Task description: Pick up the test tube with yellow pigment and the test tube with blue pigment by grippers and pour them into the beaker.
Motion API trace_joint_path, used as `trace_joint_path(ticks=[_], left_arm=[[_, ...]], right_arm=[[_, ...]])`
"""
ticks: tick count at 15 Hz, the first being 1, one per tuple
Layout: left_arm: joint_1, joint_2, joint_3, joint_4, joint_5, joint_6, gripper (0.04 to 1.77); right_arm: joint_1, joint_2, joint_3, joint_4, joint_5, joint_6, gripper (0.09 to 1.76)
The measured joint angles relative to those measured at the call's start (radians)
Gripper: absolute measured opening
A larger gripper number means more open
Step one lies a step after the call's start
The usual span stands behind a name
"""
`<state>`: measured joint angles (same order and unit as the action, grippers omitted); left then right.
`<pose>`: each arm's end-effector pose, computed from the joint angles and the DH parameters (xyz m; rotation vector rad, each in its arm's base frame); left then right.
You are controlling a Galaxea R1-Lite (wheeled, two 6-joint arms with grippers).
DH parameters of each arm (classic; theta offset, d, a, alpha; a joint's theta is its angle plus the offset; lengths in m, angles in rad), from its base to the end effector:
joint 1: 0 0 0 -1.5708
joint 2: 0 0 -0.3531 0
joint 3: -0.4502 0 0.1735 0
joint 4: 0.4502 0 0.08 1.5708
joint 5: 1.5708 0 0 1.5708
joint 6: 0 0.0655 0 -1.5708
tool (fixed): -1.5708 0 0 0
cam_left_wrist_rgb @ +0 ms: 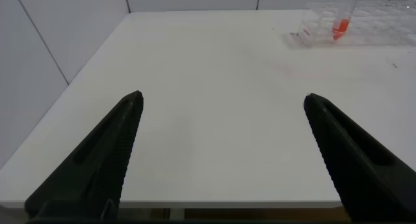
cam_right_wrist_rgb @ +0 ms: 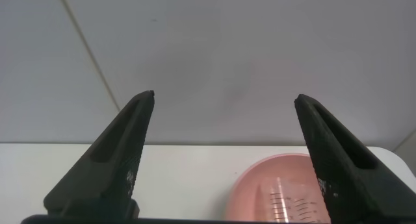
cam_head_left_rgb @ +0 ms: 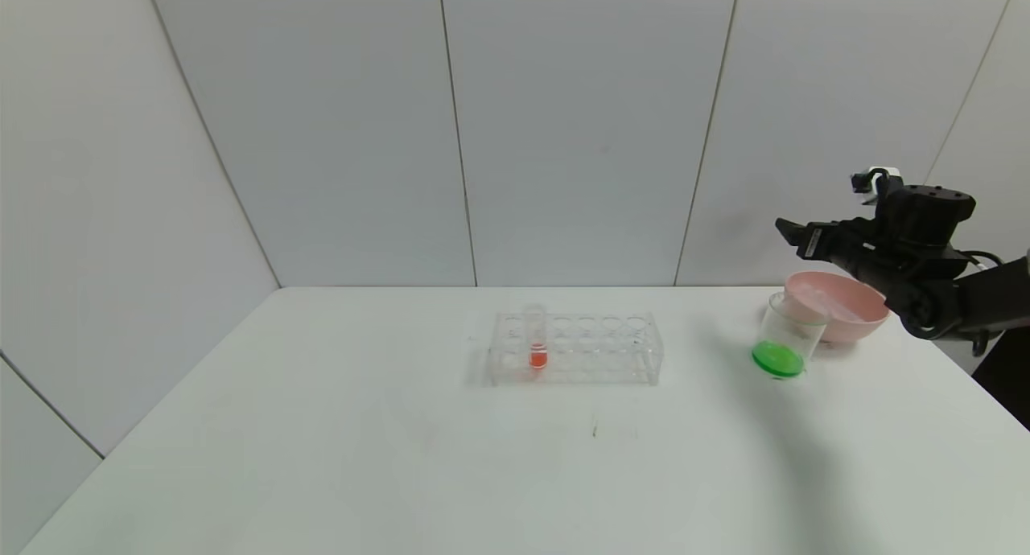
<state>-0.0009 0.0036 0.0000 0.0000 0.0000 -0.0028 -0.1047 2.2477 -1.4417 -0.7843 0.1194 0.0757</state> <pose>-0.0511 0.0000 0.0757 -0.0028 0.0036 -0.0009 0.5267 -0.0475 0.2117 0.0781 0.0221 0.0139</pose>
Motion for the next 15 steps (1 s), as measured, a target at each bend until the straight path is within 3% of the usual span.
trace_joint_path(ticks=[6, 11, 15], left_arm=[[0.000, 0.000, 0.000, 0.000, 0.000, 0.000, 1.76], [0.001, 0.000, 0.000, 0.000, 0.000, 0.000, 1.76], [0.000, 0.000, 0.000, 0.000, 0.000, 0.000, 1.76]], right_arm=[[0.080, -0.284, 0.270, -0.086, 0.000, 0.024, 1.64], [0.046, -0.574, 0.556, -0.235, 0.001, 0.026, 1.67], [0.009, -0.875, 0.764, -0.273, 0.005, 0.029, 1.69]])
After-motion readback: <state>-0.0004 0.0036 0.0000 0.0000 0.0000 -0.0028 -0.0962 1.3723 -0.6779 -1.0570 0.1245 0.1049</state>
